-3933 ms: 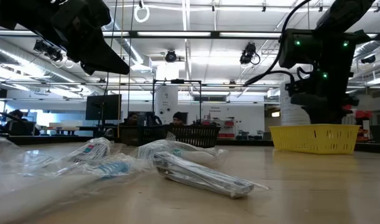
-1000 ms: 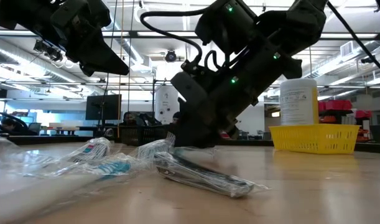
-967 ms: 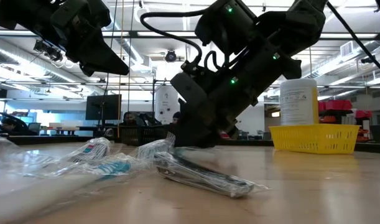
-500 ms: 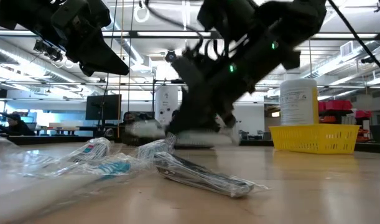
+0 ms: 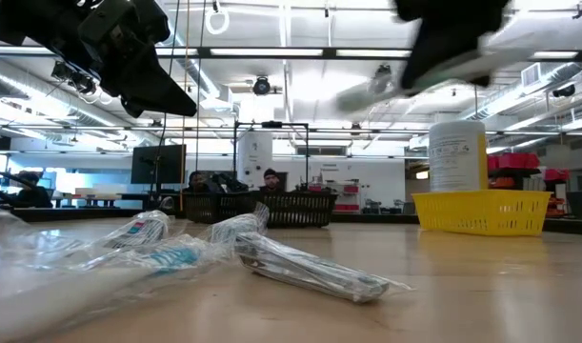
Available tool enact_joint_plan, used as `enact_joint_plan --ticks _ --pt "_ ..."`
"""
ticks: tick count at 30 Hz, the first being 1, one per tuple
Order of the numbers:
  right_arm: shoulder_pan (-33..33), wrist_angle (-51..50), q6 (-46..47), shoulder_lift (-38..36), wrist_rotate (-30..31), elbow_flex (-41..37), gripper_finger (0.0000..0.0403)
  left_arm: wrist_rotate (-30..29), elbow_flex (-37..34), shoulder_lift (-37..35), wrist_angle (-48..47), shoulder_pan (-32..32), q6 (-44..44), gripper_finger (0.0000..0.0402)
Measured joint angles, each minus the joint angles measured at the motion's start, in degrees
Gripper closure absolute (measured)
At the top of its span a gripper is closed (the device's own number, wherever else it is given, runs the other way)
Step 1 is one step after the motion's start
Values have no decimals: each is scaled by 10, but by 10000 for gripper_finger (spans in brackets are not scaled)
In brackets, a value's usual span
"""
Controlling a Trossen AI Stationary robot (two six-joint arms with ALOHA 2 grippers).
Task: Pick & Place Travel size toiletries
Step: Put the green toothbrush into the bottom yellow bin
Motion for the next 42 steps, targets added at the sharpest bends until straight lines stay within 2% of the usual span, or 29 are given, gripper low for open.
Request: enact_joint_plan --ticks 5,12,14,20,26,30,35,42 --pt "101 -189 232 -56 93 0 371 0 0 0 0 0 -7 331" --pt "228 -446 537 -67 99 0 371 -4 0 0 1 0 -27 331" --pt "257 -492 608 -67 101 0 371 -5 0 0 1 0 -35 331" --pt "319 -528 684 -66 59 -5 371 -4 0 0 0 0 -43 331" --pt "365 -520 763 -35 80 -57 371 -7 0 0 0 0 -39 331" --pt "389 -494 816 0 20 -92 371 -15 0 0 0 0 -39 331" --pt "407 -492 821 38 20 -94 371 -18 0 0 0 0 -39 331" --pt "410 -479 815 68 -17 -94 355 -30 0 0 1 0 -49 331"
